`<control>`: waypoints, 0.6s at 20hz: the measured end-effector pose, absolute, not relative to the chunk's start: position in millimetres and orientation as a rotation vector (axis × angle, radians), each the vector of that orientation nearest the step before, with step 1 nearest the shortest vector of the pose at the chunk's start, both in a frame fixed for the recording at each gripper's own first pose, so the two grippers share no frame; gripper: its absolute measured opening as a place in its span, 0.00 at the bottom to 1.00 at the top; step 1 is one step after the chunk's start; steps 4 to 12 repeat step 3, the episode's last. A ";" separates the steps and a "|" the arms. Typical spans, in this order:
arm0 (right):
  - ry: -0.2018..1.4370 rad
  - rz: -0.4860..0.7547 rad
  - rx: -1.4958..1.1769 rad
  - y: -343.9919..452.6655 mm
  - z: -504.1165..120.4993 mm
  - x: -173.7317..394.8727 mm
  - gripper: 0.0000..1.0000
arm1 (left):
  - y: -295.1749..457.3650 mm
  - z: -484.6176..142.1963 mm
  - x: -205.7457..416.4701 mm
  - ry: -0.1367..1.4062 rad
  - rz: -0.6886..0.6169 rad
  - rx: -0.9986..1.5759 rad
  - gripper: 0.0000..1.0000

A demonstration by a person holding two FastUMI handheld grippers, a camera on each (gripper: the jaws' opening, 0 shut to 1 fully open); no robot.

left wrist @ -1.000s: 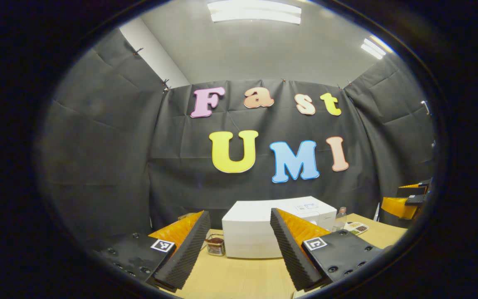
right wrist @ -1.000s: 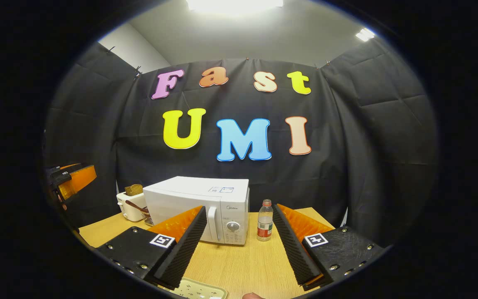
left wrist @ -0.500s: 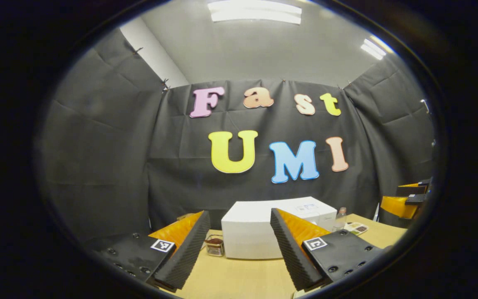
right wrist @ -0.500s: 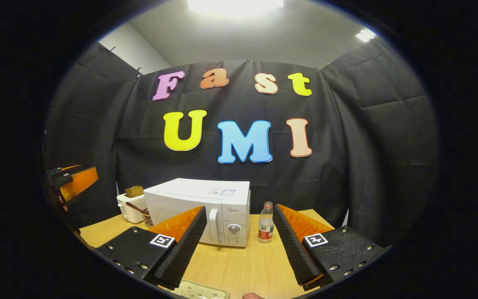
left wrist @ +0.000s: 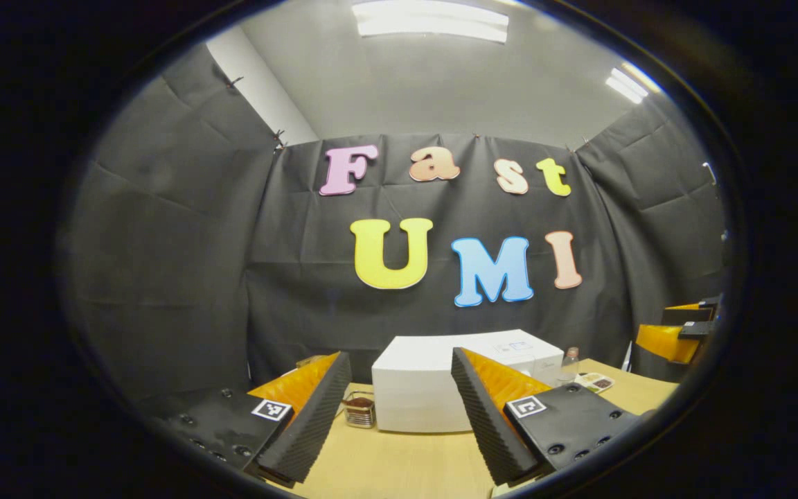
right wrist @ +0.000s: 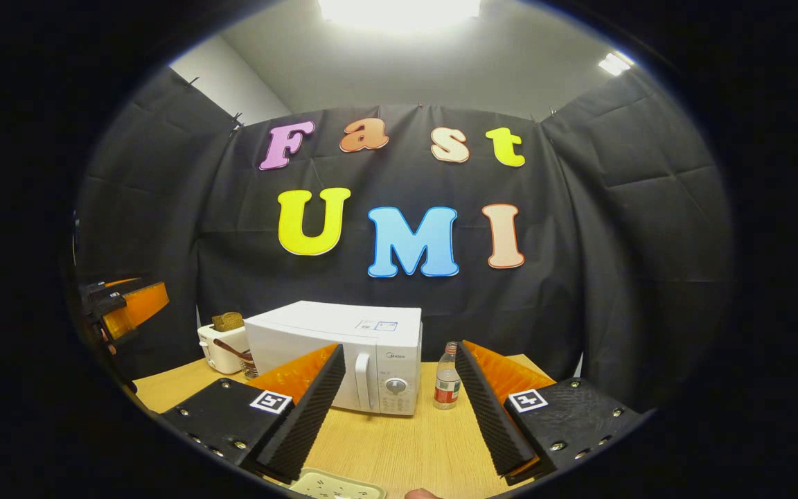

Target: Open the microwave oven with the left hand, put the food in, and close the microwave oven.

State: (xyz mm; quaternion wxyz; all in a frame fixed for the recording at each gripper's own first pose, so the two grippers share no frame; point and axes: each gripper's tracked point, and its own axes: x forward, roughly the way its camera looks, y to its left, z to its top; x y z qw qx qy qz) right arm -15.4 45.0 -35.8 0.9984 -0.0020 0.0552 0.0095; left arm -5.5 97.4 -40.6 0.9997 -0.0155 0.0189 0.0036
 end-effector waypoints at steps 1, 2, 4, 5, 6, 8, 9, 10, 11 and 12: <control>0.103 0.017 -0.004 46.2 -32.8 -16.2 0.98 | 98.5 -41.1 -4.8 0.037 0.005 -0.032 0.97; 0.097 0.013 -0.006 46.1 -32.0 -17.0 0.98 | 99.6 -41.2 -4.5 0.036 0.003 -0.032 0.97; 0.094 0.012 -0.006 47.6 -31.0 -17.7 0.98 | 100.8 -39.9 -4.0 0.034 0.000 -0.032 0.97; 0.094 0.012 -0.006 47.6 -31.0 -17.7 0.98 | 100.8 -39.9 -4.0 0.034 0.000 -0.032 0.97; 0.094 0.012 -0.006 47.6 -31.0 -17.7 0.98 | 100.8 -39.9 -4.0 0.034 0.000 -0.032 0.97; 0.094 0.012 -0.006 47.6 -31.0 -17.7 0.98 | 100.8 -39.9 -4.0 0.034 0.000 -0.032 0.97; 0.094 0.012 -0.006 47.6 -31.0 -17.7 0.98 | 100.8 -39.9 -4.0 0.034 0.000 -0.032 0.97; 0.094 0.012 -0.006 47.6 -31.0 -17.7 0.98 | 100.8 -39.9 -4.0 0.034 0.000 -0.032 0.97; 0.094 0.012 -0.006 47.6 -31.0 -17.7 0.98 | 100.8 -39.9 -4.0 0.034 0.000 -0.032 0.97; 0.094 0.012 -0.006 47.6 -31.0 -17.7 0.98 | 100.8 -39.9 -4.0 0.034 0.000 -0.032 0.97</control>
